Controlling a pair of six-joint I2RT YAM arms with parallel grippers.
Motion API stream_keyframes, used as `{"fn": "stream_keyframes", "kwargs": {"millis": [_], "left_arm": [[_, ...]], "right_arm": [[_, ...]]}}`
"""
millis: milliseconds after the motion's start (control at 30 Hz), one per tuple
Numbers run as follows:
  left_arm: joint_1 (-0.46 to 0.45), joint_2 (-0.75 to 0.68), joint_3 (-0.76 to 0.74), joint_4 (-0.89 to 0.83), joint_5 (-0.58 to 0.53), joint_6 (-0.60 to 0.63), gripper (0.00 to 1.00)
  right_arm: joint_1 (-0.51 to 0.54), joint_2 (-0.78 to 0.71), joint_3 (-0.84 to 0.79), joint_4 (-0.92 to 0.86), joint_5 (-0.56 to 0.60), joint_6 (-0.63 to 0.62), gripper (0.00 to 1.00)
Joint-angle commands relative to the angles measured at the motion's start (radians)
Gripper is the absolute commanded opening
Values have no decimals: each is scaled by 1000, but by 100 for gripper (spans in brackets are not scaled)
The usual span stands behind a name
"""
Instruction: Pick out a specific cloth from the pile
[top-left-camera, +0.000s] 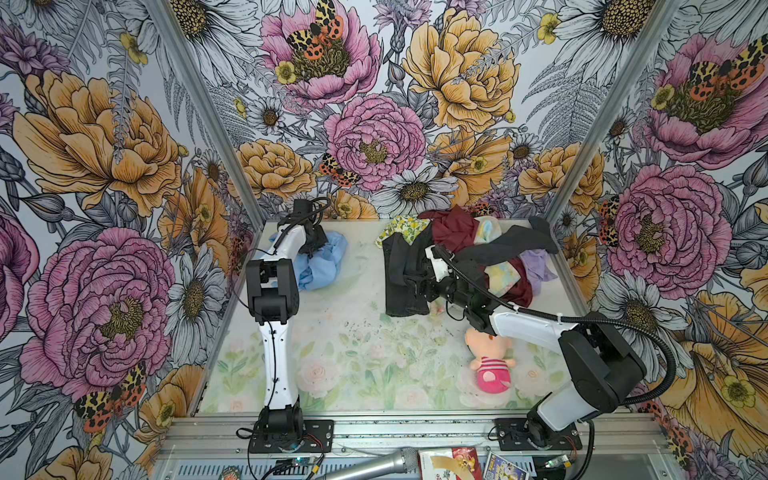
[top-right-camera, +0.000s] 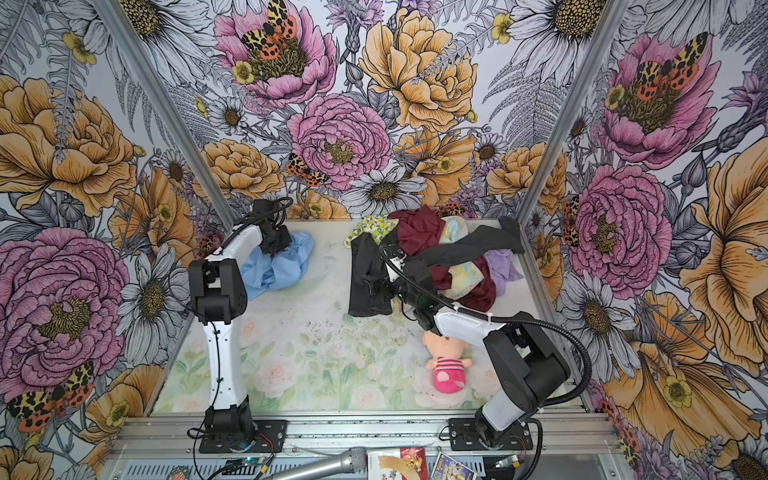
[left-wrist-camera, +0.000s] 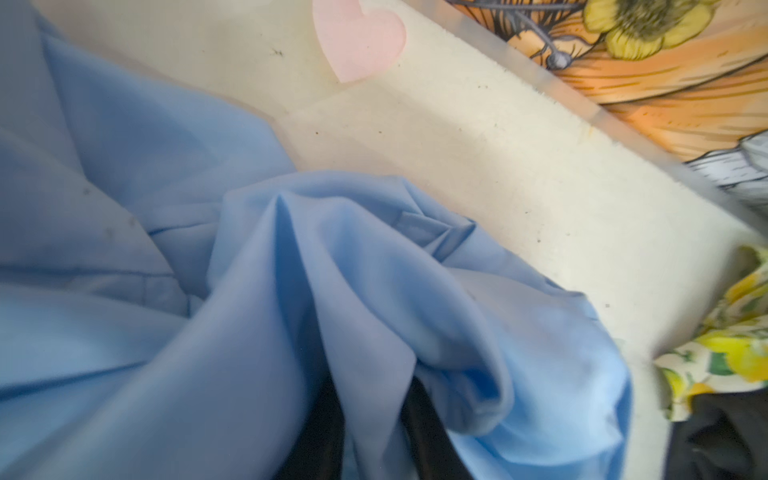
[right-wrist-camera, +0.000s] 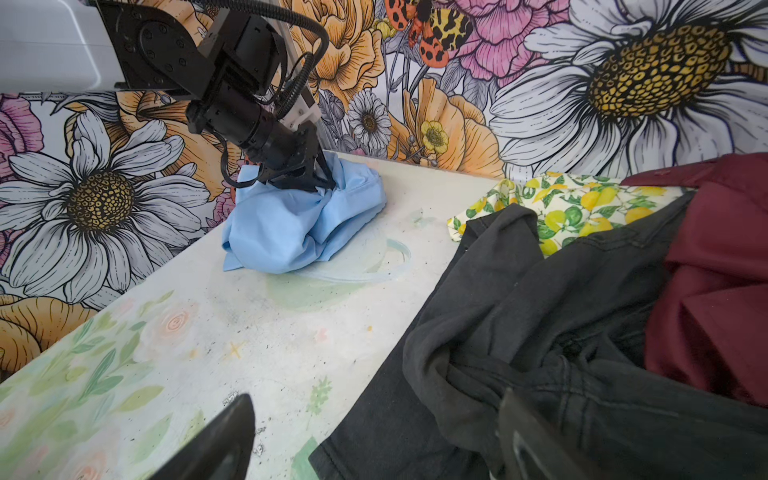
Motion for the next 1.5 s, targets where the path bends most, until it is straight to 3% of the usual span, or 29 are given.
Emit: {"fn": "stream_keyframes", "kwargs": {"millis": [0, 233, 300, 433, 667, 1067, 1267, 1467], "left_arm": [[-18, -123, -11, 6, -5, 11, 43], [-31, -248, -33, 5, 0, 35, 71], [-38, -293, -49, 5, 1, 42, 85], [-58, -386, -103, 7, 5, 77, 95], [-89, -666, -368, 158, 13, 124, 99], [-101, -1075, -811, 407, 21, 188, 99], [-94, -1183, -1025, 573, -50, 239, 99], [-60, -1186, -1218, 766, -131, 225, 99]], "right_arm": [[3, -64, -15, -1, 30, -10, 92], [3, -156, -36, -44, 54, -13, 93], [3, -188, -41, -62, 62, -16, 93], [3, -240, -50, -90, 84, -24, 93], [2, -357, -74, -159, 149, -46, 95], [-21, -572, -47, -381, 377, -147, 99], [-110, -647, -76, -407, 435, -152, 100], [-289, -686, -157, -390, 500, -128, 99]]}}
